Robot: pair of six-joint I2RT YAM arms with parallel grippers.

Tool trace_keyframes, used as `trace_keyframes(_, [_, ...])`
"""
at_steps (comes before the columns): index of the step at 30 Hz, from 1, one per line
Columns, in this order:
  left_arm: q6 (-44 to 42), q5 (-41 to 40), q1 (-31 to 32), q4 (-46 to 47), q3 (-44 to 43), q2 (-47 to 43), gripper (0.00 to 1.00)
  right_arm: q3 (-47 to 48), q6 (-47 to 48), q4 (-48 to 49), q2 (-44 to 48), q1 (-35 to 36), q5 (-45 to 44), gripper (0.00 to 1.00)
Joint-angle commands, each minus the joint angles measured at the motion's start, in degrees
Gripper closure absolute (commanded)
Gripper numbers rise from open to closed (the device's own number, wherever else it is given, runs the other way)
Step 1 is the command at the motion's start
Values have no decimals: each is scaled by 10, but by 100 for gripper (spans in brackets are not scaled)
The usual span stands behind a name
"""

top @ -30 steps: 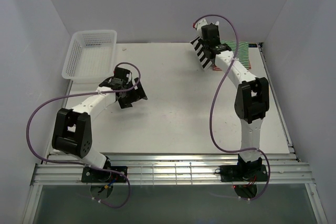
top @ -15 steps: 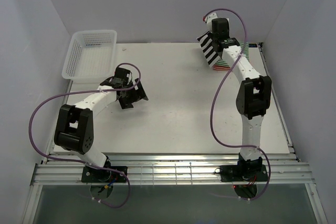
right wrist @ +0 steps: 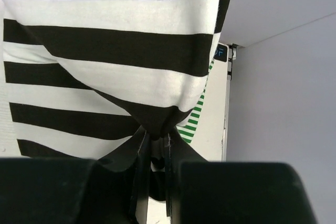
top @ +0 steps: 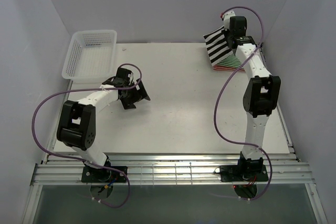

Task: Fold and stack the tank tops
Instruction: Neatly place the folded tank top to the corner

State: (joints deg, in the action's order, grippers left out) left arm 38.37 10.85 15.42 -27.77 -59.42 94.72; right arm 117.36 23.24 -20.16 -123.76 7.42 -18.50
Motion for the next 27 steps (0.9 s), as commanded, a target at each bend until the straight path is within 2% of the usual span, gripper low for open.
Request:
trace_keyframes(1, [11, 15, -3, 14, -15, 4, 2, 34, -36, 16, -16, -28, 50, 92])
trace_keyframes(11, [7, 37, -4, 12, -36, 35, 2, 29, -113, 52, -75, -103, 195, 92])
trace_keyframes(15, [4, 34, -4, 7, -46, 42, 2, 25, -141, 66, -89, -121, 200, 91])
trace_keyframes(18, [4, 34, -4, 5, -52, 49, 2, 15, -164, 70, -95, -130, 200, 84])
trace_keyframes(21, [4, 36, -4, 3, -56, 55, 2, 9, -186, 71, -93, -137, 211, 64])
trace_keyframes(22, [4, 36, -4, 3, -60, 56, 2, 5, -189, 71, -90, -139, 217, 50])
trace_keyframes(24, [4, 37, -3, -2, -62, 56, 2, -6, -198, 73, -70, -140, 220, 35])
trace_keyframes(25, [4, 38, -4, -3, -65, 55, 2, -18, -199, 73, -62, -140, 224, 16])
trace_keyframes(26, [2, 37, -4, -4, -66, 52, 2, -23, -202, 72, -54, -140, 222, 4])
trace_keyframes(27, [1, 37, -4, -4, -67, 50, 2, -28, -209, 72, -33, -140, 219, 10])
